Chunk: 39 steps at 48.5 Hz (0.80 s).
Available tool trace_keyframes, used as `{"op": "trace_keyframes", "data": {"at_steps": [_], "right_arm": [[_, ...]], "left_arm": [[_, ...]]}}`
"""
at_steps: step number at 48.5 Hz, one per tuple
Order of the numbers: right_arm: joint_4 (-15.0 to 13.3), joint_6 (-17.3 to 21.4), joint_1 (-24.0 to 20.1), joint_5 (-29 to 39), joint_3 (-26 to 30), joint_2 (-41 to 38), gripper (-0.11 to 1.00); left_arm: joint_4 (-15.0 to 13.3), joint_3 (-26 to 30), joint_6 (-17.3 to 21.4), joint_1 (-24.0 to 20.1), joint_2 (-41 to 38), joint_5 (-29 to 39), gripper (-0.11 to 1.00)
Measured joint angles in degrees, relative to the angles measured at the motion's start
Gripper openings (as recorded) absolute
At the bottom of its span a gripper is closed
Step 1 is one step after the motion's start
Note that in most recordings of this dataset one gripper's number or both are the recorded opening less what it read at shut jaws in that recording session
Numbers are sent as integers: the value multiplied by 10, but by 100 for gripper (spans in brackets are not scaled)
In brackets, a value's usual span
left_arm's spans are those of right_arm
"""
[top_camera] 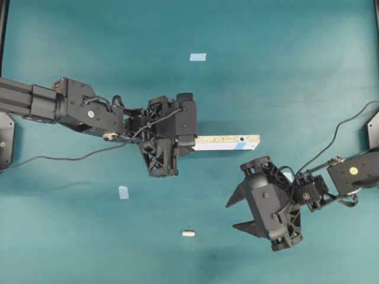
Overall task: Move the wooden board into place and insert the rod into its hole.
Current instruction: 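Slide the board further right and down into position with the left gripper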
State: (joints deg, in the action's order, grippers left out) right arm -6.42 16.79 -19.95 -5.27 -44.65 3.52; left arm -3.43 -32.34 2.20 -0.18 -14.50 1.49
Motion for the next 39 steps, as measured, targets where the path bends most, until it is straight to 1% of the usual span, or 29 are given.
{"op": "trace_keyframes", "data": {"at_steps": [8, 22, 26, 36, 38, 39], "right_arm": [[0, -1, 0, 1, 0, -1, 62], [0, 0, 2, 0, 0, 0, 62], [0, -1, 4, 1, 0, 0, 62], [1, 0, 4, 0, 0, 0, 62], [1, -1, 4, 0, 0, 0, 62], [0, 0, 4, 0, 0, 0, 61]], "left_arm": [[0, -4, 32, 4, 0, 0, 21], [0, -4, 33, 3, 0, 0, 21], [-1, -3, 25, 0, -1, 0, 21], [-1, 6, -14, -11, -1, 0, 22], [-1, 6, -17, -12, -2, 0, 26], [-2, 6, -18, -12, -2, 0, 31]]}}
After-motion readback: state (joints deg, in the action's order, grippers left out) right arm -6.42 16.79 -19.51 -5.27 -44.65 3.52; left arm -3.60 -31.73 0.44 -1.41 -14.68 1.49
